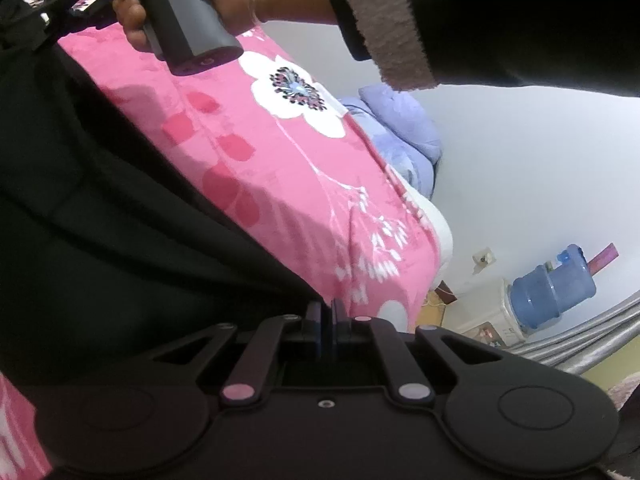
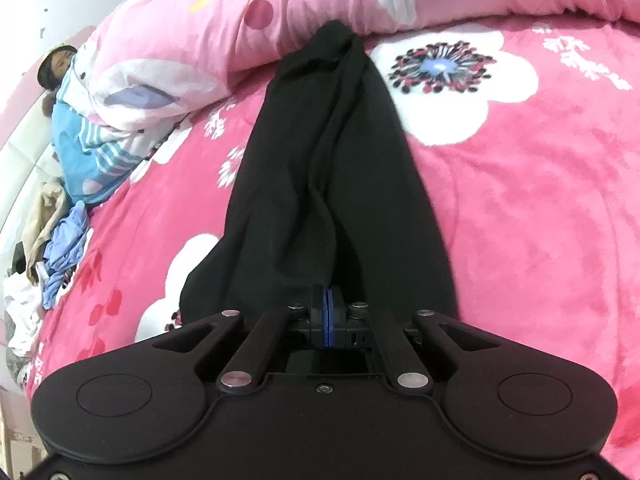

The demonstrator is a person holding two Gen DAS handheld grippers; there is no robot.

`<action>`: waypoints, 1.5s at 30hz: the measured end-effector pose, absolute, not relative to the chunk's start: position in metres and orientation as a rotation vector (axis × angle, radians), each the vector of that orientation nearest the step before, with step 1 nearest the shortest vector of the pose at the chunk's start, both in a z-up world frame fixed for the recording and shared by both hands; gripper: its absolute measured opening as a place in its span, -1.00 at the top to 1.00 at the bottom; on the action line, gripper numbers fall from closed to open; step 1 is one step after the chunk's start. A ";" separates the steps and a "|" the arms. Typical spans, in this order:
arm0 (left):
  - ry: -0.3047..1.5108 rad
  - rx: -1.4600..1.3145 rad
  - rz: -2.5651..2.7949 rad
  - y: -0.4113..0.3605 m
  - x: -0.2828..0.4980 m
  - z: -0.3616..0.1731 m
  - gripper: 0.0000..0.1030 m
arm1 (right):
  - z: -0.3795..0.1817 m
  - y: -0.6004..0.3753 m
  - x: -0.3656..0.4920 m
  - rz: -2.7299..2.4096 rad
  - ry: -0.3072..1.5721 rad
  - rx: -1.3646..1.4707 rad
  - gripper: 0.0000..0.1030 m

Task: Fold clothes
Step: 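Lower the folded trousers onto the bed with both tools, then open both tools and release the folded trousers on the bed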

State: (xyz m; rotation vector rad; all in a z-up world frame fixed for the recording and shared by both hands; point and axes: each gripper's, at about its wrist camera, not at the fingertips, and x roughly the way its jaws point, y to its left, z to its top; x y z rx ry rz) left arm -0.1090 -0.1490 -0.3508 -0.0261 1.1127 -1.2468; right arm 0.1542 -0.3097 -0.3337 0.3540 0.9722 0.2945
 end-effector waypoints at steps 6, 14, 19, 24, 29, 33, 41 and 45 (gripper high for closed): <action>1.126 -0.014 -1.250 -0.155 -0.109 -0.354 0.94 | -0.333 -0.321 0.154 0.292 0.977 0.346 0.99; 1.155 -0.003 -1.224 -0.158 -0.105 -0.364 0.94 | -0.344 -0.323 0.153 0.280 0.995 0.330 0.99; 1.189 0.030 -1.160 -0.157 -0.100 -0.371 0.63 | -0.353 -0.309 0.155 0.286 1.025 0.221 0.92; 1.198 0.062 -1.109 -0.151 -0.094 -0.368 0.29 | -0.360 -0.287 0.153 0.306 1.052 0.070 0.52; 1.200 0.074 -1.059 -0.140 -0.089 -0.363 0.18 | -0.351 -0.277 0.145 0.315 1.028 -0.010 0.19; 1.198 0.058 -1.000 -0.125 -0.089 -0.358 0.12 | -0.343 -0.273 0.141 0.319 1.010 -0.030 0.04; 1.197 0.044 -0.911 -0.100 -0.091 -0.352 0.09 | -0.337 -0.261 0.143 0.317 1.000 -0.020 -0.01; 1.193 0.014 -0.825 -0.082 -0.086 -0.347 0.03 | -0.333 -0.250 0.143 0.324 0.997 -0.019 -0.05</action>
